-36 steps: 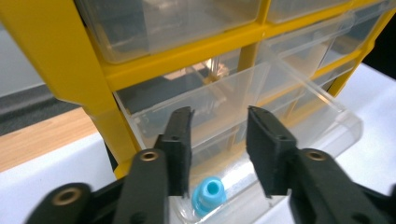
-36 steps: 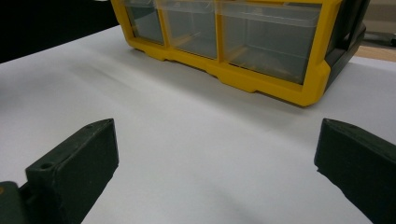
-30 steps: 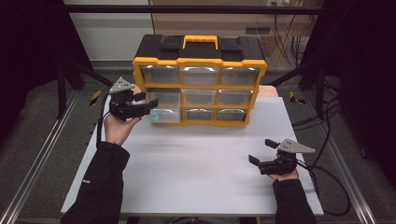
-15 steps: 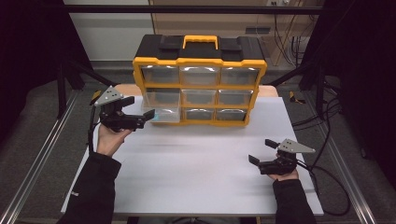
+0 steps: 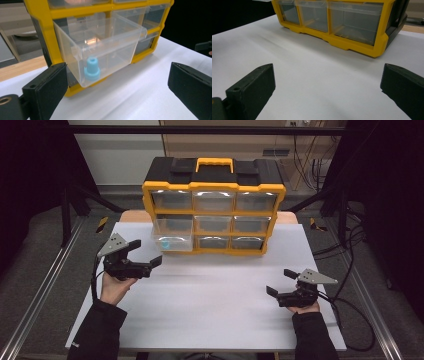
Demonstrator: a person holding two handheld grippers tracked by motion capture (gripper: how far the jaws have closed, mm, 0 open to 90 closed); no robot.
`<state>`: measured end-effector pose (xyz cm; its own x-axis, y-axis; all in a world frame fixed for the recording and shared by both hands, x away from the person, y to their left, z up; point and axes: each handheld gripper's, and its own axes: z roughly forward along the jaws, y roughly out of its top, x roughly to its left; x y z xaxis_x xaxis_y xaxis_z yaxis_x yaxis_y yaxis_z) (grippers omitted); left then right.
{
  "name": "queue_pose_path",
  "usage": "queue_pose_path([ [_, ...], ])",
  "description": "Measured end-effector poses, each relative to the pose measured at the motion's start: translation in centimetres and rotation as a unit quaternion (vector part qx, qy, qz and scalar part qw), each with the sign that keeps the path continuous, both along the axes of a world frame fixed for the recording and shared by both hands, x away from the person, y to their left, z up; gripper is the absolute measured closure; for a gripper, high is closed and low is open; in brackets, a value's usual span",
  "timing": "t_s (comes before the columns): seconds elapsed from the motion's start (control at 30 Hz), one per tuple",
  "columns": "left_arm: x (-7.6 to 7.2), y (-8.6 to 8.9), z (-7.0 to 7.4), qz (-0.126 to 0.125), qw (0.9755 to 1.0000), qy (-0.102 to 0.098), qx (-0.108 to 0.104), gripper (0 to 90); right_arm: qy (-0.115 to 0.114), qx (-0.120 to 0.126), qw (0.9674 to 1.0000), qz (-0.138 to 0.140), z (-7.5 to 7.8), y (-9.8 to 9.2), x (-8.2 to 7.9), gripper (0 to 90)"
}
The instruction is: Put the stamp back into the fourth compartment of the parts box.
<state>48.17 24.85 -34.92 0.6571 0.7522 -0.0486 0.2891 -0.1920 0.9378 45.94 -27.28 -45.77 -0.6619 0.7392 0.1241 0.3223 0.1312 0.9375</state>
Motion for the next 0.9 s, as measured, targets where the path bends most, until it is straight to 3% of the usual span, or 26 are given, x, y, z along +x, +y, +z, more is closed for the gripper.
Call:
queue_pose_path([
  [0.4,-0.6,1.1,-4.4,-0.003,0.9998,0.018,0.002,2.4,0.001,0.0,1.0,0.001,0.0,0.0,0.0,0.2],
  [0.73,-1.1,1.8,-6.7,-0.012,0.9994,0.031,0.005,2.4,0.002,0.001,1.0,0.0,0.0,0.0,0.0,0.2],
  [0.9,-1.3,2.0,-7.3,-0.011,0.9993,0.034,0.009,2.4,0.002,0.002,1.0,0.001,0.0,0.0,0.0,0.2],
])
